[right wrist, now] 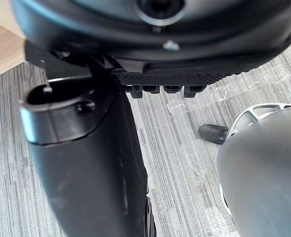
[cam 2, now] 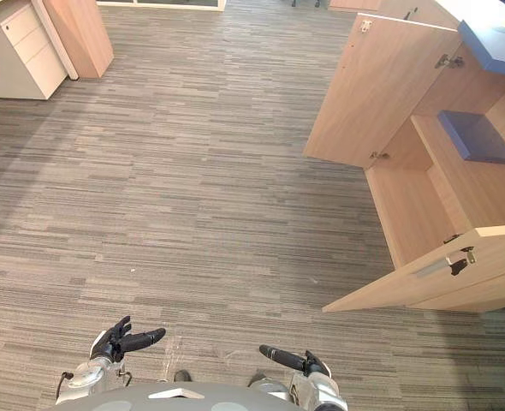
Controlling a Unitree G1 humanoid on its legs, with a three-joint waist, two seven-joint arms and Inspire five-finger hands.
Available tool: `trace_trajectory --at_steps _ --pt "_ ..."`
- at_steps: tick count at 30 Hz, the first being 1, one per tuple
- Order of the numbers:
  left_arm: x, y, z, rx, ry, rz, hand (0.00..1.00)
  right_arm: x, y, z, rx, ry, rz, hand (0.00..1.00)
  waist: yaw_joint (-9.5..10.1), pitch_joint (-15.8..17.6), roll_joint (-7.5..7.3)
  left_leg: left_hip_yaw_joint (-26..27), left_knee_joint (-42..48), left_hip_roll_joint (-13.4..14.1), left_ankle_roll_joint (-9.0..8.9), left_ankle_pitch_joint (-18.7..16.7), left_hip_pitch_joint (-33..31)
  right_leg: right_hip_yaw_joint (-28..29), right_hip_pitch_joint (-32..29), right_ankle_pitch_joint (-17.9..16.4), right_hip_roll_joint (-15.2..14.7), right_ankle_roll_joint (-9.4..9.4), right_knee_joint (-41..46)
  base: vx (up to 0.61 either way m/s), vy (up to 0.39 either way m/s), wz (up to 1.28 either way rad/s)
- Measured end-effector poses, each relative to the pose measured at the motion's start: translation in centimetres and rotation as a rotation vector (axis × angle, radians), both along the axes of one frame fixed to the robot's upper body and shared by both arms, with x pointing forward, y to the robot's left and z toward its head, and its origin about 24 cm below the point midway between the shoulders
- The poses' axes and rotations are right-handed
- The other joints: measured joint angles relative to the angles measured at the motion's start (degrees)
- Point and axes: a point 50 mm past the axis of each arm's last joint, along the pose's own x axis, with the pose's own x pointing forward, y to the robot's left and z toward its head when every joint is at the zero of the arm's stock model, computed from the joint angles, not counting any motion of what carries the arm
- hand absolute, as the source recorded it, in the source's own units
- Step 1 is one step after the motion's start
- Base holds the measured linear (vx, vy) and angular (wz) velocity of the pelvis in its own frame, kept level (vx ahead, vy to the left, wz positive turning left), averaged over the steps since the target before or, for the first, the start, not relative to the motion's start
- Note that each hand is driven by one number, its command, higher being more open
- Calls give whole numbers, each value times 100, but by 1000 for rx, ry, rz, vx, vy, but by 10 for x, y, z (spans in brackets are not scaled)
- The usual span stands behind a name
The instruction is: Walk over to the cabinet, pick up the folder, carry it to the office cabinet, place the folder inside the office cabinet, then close the office cabinet door
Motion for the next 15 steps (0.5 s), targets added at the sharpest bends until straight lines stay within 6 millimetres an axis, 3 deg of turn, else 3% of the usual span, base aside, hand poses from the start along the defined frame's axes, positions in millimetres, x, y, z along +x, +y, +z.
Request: trace_trajectory --at_steps 3,5,6,8,9,10,11,13,15 --pt "-2 0 0 0 4 1 100 -1 0 0 0 1 -1 100 1 -15 -2 42 28 3 -11 -10 -7 0 -2 -16 -8 11 20 0 0 0" --pt "-1 0 0 1 3 2 100 -1 0 0 2 0 -2 100 3 -19 -25 148 637 115 -30 -319 -301 -17 -95 -210 -108 -23 267 12 28 9" --pt "-1 0 0 0 3 2 100 -2 0 0 6 -1 -17 100 5 -20 -31 431 1741 402 -47 -673 -745 -20 -200 -421 -215 -39 607 -35 59 12" --pt "-4 0 -1 -1 12 5 100 -6 -3 -1 1 7 -12 100 17 -19 -21 764 2811 750 6 -848 -1087 -4 -198 -627 -247 -37 763 -62 50 2" --pt "-8 0 -3 -1 22 12 100 -8 -7 -1 -17 17 24 100 30 -18 11 1010 3768 1135 94 -822 -1378 33 -125 -678 -238 -39 803 -31 19 -10" --pt "-10 0 -3 -2 26 17 100 -9 -9 0 -25 21 32 100 33 -23 34 1062 4083 1265 187 -763 -1485 61 -105 -688 -230 -36 804 7 38 -20" --pt "-14 -2 -4 -10 32 38 100 -13 -13 -1 -35 29 36 100 27 -34 71 1091 4787 1527 423 -526 -1757 160 -89 -701 -238 -39 799 34 60 -25" --pt "-15 0 -4 -15 29 67 100 -15 -15 -1 -43 40 40 100 66 -26 55 1080 4995 1647 402 -878 -2099 348 -102 -692 -368 -67 839 115 120 -36" --pt "-14 -1 -4 -16 28 68 100 -19 -23 0 -57 59 31 100 48 -1 80 1052 4523 1623 284 -1034 -2253 455 -96 -693 -552 -20 886 160 170 -33"
